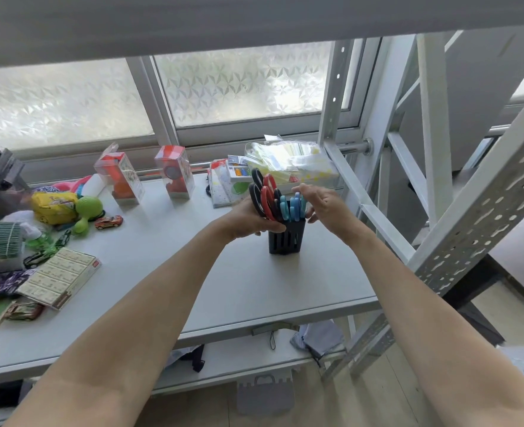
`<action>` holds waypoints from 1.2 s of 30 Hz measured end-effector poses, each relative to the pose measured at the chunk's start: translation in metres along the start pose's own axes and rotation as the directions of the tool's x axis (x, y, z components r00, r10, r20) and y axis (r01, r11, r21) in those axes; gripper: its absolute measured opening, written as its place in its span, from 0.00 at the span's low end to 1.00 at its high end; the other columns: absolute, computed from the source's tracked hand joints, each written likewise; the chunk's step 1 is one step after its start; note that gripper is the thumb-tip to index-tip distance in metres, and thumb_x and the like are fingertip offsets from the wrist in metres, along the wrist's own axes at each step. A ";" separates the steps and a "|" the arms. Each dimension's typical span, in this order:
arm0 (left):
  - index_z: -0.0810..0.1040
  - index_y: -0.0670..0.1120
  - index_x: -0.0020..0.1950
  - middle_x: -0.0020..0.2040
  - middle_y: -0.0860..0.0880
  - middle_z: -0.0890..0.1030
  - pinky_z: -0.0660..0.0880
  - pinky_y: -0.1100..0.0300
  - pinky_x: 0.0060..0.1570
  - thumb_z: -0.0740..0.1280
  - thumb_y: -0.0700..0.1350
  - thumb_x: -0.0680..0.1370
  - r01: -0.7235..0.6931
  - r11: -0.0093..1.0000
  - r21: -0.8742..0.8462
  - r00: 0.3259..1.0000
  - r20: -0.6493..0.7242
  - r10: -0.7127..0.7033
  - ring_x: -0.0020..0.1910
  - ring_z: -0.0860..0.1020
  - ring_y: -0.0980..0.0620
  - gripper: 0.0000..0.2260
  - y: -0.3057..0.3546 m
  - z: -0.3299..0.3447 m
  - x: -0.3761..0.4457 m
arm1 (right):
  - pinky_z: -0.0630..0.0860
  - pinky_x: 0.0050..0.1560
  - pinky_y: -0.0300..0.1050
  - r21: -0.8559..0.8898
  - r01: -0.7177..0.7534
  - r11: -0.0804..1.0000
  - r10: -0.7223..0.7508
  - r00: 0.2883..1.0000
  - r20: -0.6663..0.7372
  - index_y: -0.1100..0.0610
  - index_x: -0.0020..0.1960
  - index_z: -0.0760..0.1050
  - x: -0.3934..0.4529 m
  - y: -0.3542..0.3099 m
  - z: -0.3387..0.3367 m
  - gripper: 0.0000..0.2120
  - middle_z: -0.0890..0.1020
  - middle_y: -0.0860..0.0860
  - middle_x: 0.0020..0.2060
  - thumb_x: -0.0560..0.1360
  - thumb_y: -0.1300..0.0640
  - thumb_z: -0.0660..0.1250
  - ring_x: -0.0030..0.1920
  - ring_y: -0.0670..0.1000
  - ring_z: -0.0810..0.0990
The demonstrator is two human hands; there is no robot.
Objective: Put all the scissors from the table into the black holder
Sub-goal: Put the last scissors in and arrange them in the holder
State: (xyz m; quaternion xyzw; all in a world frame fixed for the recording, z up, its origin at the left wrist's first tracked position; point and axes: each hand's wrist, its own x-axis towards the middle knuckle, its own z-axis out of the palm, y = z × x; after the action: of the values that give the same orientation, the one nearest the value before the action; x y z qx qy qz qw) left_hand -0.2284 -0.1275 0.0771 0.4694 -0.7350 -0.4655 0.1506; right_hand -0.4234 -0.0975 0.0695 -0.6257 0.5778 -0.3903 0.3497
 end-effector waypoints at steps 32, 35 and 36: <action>0.73 0.45 0.69 0.57 0.44 0.81 0.79 0.62 0.37 0.76 0.40 0.71 0.005 1.000 -0.010 0.998 -0.056 -0.005 0.45 0.79 0.51 0.27 -0.007 0.006 0.015 | 0.74 0.42 0.41 -0.400 -0.004 0.917 -0.092 0.971 -0.220 0.62 0.47 0.81 0.007 -0.024 -0.005 0.08 0.82 0.54 0.40 0.77 0.56 0.68 0.40 0.50 0.78; 0.72 0.47 0.69 0.56 0.45 0.80 0.77 0.63 0.35 0.76 0.41 0.70 -0.001 1.000 -0.007 0.998 -0.059 0.001 0.42 0.78 0.53 0.28 -0.006 0.006 0.017 | 0.78 0.45 0.45 -0.358 -0.026 0.933 -0.053 0.977 -0.208 0.62 0.48 0.82 0.008 -0.021 -0.009 0.11 0.83 0.55 0.41 0.76 0.53 0.69 0.41 0.52 0.80; 0.72 0.47 0.69 0.56 0.46 0.80 0.77 0.64 0.35 0.76 0.42 0.70 -0.003 1.000 -0.015 0.998 -0.059 0.002 0.41 0.77 0.54 0.28 -0.007 0.005 0.017 | 0.80 0.47 0.47 -0.326 -0.028 0.945 -0.032 0.984 -0.176 0.61 0.51 0.81 0.008 -0.021 -0.012 0.14 0.83 0.55 0.42 0.75 0.50 0.70 0.42 0.52 0.81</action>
State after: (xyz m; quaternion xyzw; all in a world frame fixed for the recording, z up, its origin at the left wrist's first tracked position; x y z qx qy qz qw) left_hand -0.2371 -0.1396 0.0652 0.4809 -0.7273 -0.4569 0.1761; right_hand -0.4244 -0.1033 0.0945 -0.6379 0.6631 -0.3439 0.1871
